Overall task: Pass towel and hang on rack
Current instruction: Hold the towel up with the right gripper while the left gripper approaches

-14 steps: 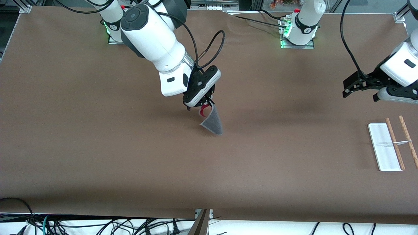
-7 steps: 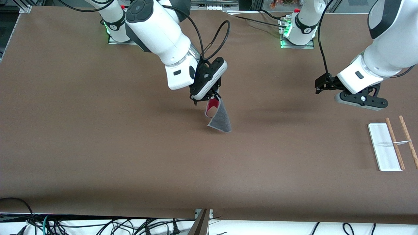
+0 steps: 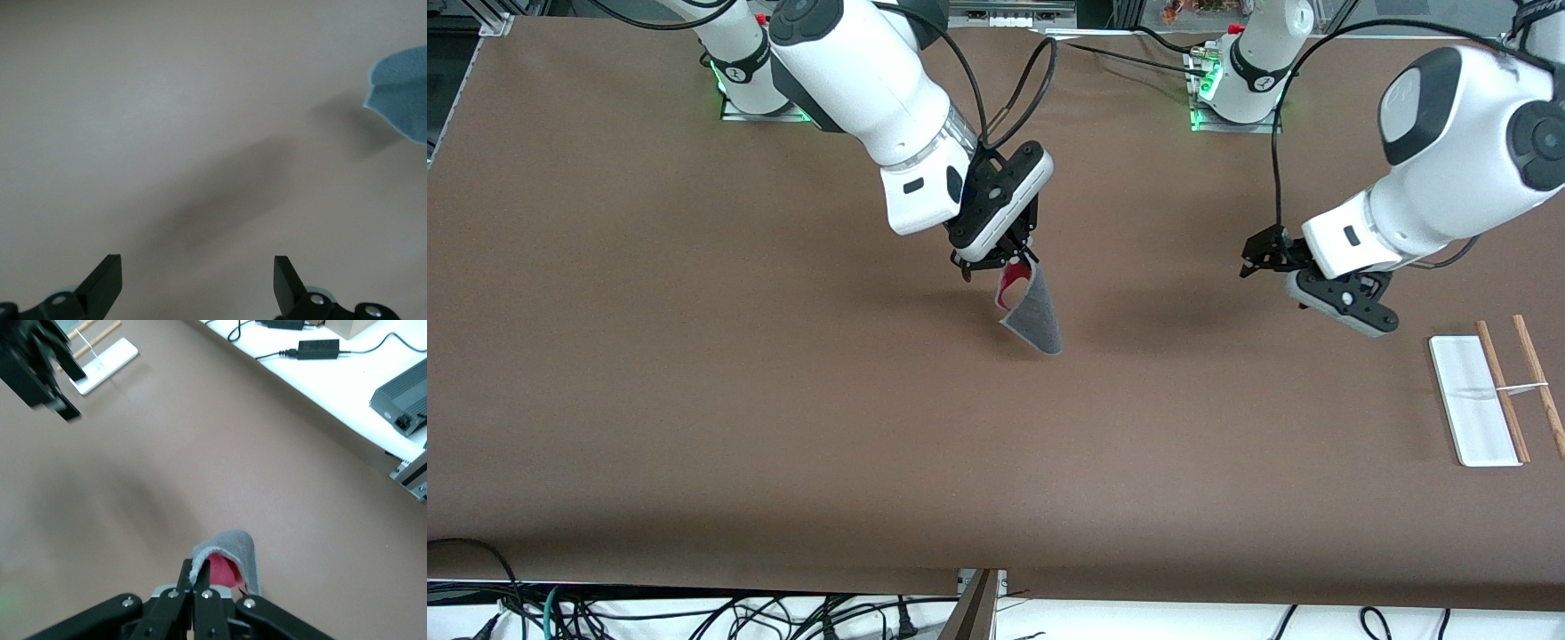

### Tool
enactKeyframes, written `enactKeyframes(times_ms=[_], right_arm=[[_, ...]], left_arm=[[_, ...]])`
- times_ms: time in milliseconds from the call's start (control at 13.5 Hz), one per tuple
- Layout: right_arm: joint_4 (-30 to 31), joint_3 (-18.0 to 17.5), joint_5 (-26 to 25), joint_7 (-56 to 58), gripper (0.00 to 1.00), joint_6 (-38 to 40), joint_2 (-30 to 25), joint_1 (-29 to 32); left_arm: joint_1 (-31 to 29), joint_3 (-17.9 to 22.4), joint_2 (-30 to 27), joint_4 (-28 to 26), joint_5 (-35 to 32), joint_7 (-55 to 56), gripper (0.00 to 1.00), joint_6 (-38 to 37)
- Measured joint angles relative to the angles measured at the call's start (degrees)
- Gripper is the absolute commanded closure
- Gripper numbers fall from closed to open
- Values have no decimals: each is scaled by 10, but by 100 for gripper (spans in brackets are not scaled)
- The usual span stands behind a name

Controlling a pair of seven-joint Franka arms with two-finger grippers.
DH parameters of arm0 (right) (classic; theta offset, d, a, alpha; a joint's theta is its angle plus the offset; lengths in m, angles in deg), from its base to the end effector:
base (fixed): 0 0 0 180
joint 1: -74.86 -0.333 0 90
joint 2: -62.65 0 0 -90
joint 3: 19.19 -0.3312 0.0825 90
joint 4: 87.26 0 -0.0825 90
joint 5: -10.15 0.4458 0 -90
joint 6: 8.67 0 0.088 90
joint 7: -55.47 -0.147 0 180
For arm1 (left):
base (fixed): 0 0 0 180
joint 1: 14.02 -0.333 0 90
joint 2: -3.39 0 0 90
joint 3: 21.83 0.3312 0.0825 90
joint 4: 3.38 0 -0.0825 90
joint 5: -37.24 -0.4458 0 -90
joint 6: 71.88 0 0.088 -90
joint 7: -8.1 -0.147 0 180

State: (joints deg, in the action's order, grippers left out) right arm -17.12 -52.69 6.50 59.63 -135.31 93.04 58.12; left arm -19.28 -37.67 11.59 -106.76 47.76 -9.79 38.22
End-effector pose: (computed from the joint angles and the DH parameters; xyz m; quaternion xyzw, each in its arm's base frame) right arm 0.6123 0.5522 0.5365 -0.8778 -0.3870 -0.2053 0.1938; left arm 0.6444 -0.1352 0.4185 0.9716 -0.2119 -0.0040 0.1056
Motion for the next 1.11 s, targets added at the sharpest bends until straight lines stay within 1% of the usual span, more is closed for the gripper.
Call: enactKeyframes(times_ms=[222,370,519,815,1111], right_arm=[[-5,0,0,-1,100,-1,0,0],[-5,0,0,-2,100,-2,0,0],[-5,0,0,-4,100,-3,0,-2],[-5,0,0,-4,100,-12,0,-10],[-5,0,0,35,100,-24,0,-26]], left_arm=[[-1,-28,30,-18,55,-57,0,58],[-1,-44,56,-20,69,-99,0,92],[0,-56,83,-20,80,-172,0,116],[12,-64,148,-22,112,-319,0,213],[38,-67,200,-20,134,-400,0,299]])
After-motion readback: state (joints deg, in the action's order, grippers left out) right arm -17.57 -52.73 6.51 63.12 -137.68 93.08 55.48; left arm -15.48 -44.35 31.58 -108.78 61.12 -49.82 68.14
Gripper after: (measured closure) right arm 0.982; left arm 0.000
